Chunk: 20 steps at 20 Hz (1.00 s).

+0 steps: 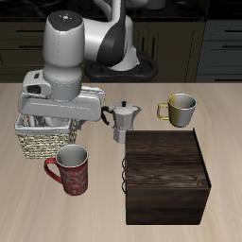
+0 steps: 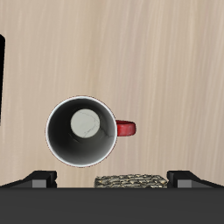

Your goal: Place the red mug in the basket

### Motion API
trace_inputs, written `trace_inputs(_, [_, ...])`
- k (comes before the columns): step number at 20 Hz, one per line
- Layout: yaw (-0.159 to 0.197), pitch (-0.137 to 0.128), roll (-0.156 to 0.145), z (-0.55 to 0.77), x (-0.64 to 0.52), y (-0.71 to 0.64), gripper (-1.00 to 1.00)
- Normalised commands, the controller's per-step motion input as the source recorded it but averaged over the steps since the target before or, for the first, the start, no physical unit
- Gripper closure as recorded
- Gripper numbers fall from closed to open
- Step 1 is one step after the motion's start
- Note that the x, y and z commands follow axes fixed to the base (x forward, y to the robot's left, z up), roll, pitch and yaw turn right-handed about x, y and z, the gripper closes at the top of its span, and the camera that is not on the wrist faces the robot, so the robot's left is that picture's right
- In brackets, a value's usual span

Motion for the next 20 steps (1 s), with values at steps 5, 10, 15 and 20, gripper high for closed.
trace_inputs(5, [-0.036, 0.004, -0.008, -0.16, 0.02, -0.09, -1.00])
trace_inputs(10, [-0.008, 0.006, -0.008, -0.19, 0.01, -0.03, -1.00])
trace_inputs(15, [-0.036, 0.028, 0.019, -0.26, 0.01, 0.01, -1.00])
trace_inputs(20, [-0.015, 0.012, 0.002, -0.19, 0.05, -0.06, -1.00])
